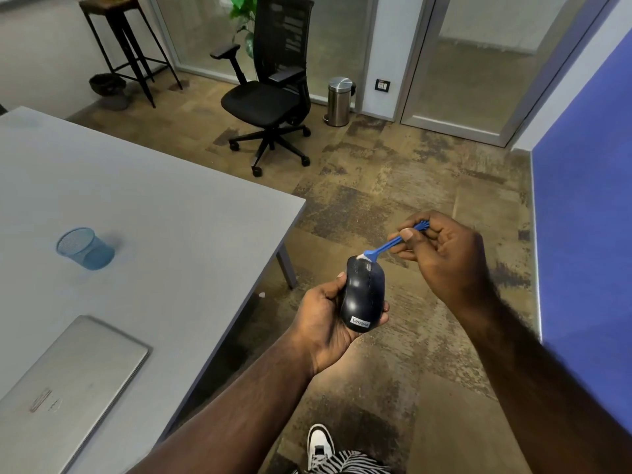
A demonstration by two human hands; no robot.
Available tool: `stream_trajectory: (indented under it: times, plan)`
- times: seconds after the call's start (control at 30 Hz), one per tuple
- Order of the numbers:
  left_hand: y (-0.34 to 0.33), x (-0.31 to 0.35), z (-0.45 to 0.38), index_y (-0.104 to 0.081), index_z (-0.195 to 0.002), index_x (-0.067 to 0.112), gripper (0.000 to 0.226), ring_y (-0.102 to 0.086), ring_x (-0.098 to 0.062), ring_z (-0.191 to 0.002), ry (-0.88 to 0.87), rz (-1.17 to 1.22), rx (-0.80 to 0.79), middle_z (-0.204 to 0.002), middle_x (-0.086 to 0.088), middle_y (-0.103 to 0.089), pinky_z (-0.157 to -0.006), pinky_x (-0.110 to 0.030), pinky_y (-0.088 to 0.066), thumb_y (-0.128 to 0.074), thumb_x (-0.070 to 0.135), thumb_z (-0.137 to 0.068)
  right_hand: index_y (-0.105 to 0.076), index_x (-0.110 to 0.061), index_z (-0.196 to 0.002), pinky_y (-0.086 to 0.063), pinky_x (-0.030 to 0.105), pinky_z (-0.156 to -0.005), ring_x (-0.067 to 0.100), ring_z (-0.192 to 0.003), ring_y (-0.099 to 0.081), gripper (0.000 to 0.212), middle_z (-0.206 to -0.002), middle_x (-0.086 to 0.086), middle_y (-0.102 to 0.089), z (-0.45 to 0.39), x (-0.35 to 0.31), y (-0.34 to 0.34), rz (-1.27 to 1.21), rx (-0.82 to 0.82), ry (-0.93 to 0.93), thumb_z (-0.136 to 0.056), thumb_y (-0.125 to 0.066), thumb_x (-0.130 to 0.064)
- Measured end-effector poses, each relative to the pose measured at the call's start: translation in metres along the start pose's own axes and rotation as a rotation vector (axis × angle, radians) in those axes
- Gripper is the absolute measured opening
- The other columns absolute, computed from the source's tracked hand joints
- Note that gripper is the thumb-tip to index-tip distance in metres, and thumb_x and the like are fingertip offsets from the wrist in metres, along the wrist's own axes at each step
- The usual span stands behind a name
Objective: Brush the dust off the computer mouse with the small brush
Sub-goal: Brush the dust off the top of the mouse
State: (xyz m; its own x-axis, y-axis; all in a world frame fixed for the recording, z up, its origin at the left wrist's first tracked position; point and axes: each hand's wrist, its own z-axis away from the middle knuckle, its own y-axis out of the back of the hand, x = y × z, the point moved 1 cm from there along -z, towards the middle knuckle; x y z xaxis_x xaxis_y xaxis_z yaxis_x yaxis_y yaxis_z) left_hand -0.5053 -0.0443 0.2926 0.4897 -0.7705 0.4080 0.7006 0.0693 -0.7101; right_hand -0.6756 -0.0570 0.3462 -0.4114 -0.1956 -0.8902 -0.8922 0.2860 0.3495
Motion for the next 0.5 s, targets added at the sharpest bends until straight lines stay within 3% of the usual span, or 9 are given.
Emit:
stream_trajectory:
  times: [0.1,0.27,0.43,0.5]
  plan:
    - [0.0,0.0,0.0,-0.057,-0.124,0.001,0.044,-0.059,-0.038,-0.093,-0.008,-0.01,0.017,-0.111,-0.025,-0.061,-0.082,-0.045,-0.054,-0.038,0.031,-0.099,-0.066,-0.022,-0.091,-0.06,0.025,-0.065,0.011,-0.077,-0.076,0.022,-0.084,0.001,-0.074,0.002,-0.006,-0.002,-0.046,-0.102,0.027,-0.093,-0.059,-0.001]
    - [0.0,-0.003,-0.001,-0.058,-0.125,0.003,0.043,-0.059,-0.039,-0.097,-0.003,-0.013,0.018,-0.114,-0.024,-0.061,-0.08,-0.045,-0.055,-0.04,0.031,-0.098,-0.067,-0.017,-0.094,-0.062,0.028,-0.067,0.008,-0.074,-0.075,0.016,-0.085,-0.005,-0.073,-0.002,-0.004,-0.005,0.053,-0.043,0.055,-0.094,-0.06,-0.003]
    - [0.002,-0.002,-0.001,-0.056,-0.127,0.003,0.045,-0.061,-0.036,-0.091,-0.015,-0.007,0.03,-0.11,-0.023,-0.062,-0.083,-0.045,-0.053,-0.036,0.032,-0.1,-0.066,-0.018,-0.088,-0.059,0.022,-0.063,0.008,-0.074,-0.075,0.022,-0.081,0.0,-0.074,0.006,-0.013,-0.003,-0.028,-0.223,0.039,-0.092,-0.06,0.003]
    - [0.002,-0.003,-0.001,-0.057,-0.126,0.003,0.044,-0.06,-0.037,-0.093,-0.011,-0.001,0.032,-0.11,-0.023,-0.062,-0.083,-0.046,-0.053,-0.037,0.032,-0.1,-0.067,-0.019,-0.09,-0.061,0.026,-0.064,0.008,-0.072,-0.075,0.021,-0.081,-0.002,-0.074,0.003,-0.008,-0.004,-0.001,-0.15,0.04,-0.093,-0.06,0.0]
